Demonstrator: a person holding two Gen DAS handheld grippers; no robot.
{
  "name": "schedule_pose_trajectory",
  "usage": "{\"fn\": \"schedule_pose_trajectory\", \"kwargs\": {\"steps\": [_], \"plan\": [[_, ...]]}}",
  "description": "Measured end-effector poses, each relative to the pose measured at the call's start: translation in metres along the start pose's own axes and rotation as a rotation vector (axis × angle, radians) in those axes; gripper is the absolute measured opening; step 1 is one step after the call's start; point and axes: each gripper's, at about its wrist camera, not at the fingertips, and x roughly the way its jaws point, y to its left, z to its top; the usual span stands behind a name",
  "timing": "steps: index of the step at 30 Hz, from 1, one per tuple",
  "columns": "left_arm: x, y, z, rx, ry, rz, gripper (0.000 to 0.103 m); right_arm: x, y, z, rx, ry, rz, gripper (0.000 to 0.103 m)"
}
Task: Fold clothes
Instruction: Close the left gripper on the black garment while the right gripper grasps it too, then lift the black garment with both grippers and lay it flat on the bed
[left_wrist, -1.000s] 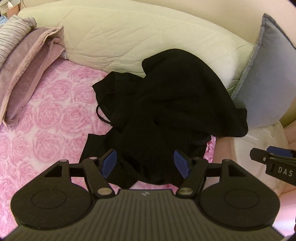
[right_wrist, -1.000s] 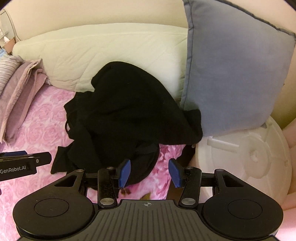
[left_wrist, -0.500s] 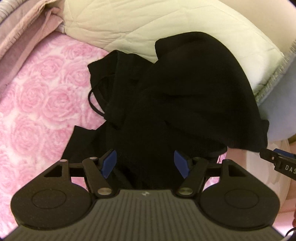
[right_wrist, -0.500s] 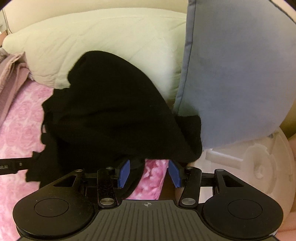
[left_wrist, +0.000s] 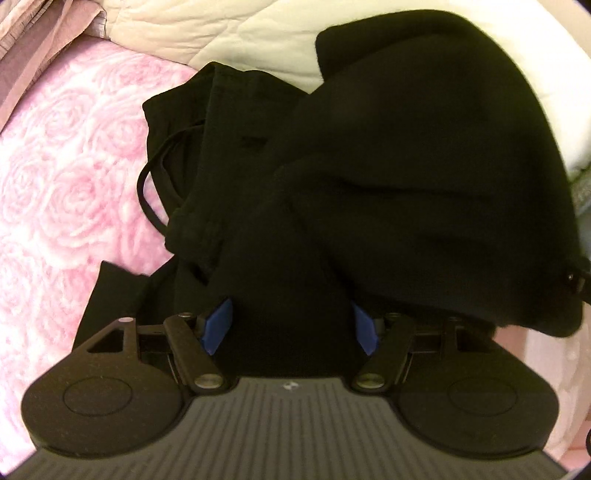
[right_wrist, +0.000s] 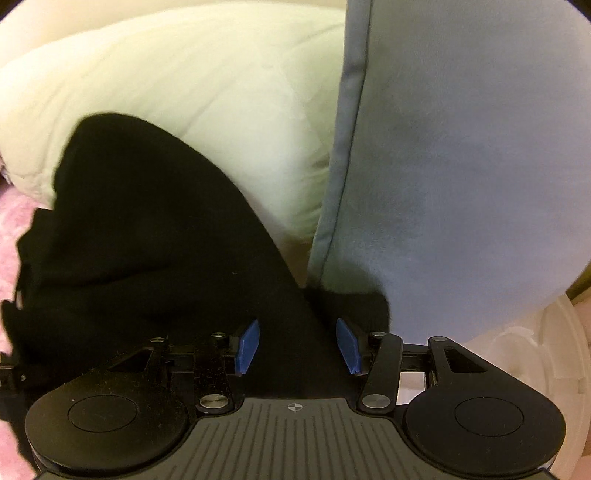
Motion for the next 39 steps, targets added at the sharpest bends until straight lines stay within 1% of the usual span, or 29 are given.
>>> {"fn": "schedule_pose_trajectory", "kwargs": {"steps": [1,2,3,4,5,6,8,10,13,15,19,22,25,27,29,31,35,38,39], "plan": [[0.002,0.001,0.000,0.000,-0.012,-0.001,0.065,0.003,0.002,0.000,-0.016,0.005,0.002,0.050],[0.004,0.001,0.000,-0.001,-0.024,-0.003,0.058,0.006,0.004,0.000,-0.036,0.011,0.005,0.050],[0.003,0.002,0.000,-0.001,-0.033,-0.011,0.048,0.008,0.006,0.000,-0.056,0.017,0.007,0.034],[0.001,0.003,0.001,0.000,-0.041,-0.023,0.040,0.004,0.007,0.001,-0.063,0.015,0.020,0.009],[-0.003,0.004,0.001,-0.002,-0.051,-0.032,0.021,-0.002,0.007,0.002,-0.067,0.009,0.035,0.009],[-0.008,0.006,0.000,-0.004,-0.062,-0.039,0.007,-0.008,0.007,0.002,-0.070,0.003,0.051,0.009],[-0.020,0.012,0.000,-0.023,-0.075,-0.059,0.006,-0.021,0.008,0.004,-0.076,-0.008,0.082,0.008],[-0.038,0.021,-0.002,-0.030,-0.105,-0.068,0.005,-0.038,0.008,0.006,-0.067,-0.026,0.121,0.008],[-0.078,0.033,-0.010,-0.031,-0.178,-0.075,0.005,-0.083,0.007,0.015,-0.036,-0.093,0.221,0.008],[-0.110,0.042,-0.019,-0.037,-0.236,-0.083,0.005,-0.113,0.015,0.018,-0.037,-0.133,0.302,0.008],[-0.178,0.066,-0.048,-0.091,-0.356,-0.090,0.005,-0.173,0.034,0.024,-0.042,-0.209,0.467,0.008],[-0.229,0.092,-0.077,-0.164,-0.440,-0.076,0.005,-0.217,0.048,0.028,-0.046,-0.267,0.591,0.008],[-0.283,0.121,-0.114,-0.246,-0.541,-0.056,0.005,-0.262,0.062,0.032,-0.050,-0.324,0.715,0.007],[-0.321,0.141,-0.144,-0.295,-0.613,-0.022,0.005,-0.291,0.072,0.035,-0.053,-0.362,0.797,0.008],[-0.361,0.163,-0.176,-0.343,-0.687,0.020,0.005,-0.319,0.089,0.031,-0.064,-0.388,0.877,0.008],[-0.404,0.184,-0.212,-0.375,-0.754,0.079,0.005,-0.344,0.109,0.024,-0.077,-0.407,0.956,0.008],[-0.488,0.221,-0.289,-0.436,-0.871,0.203,0.005,-0.396,0.157,-0.002,-0.103,-0.416,1.097,0.007],[-0.549,0.245,-0.350,-0.468,-0.947,0.327,0.005,-0.428,0.200,-0.031,-0.118,-0.402,1.195,0.007],[-0.569,0.252,-0.371,-0.476,-0.971,0.373,0.005,-0.436,0.213,-0.042,-0.131,-0.387,1.203,0.007]]}}
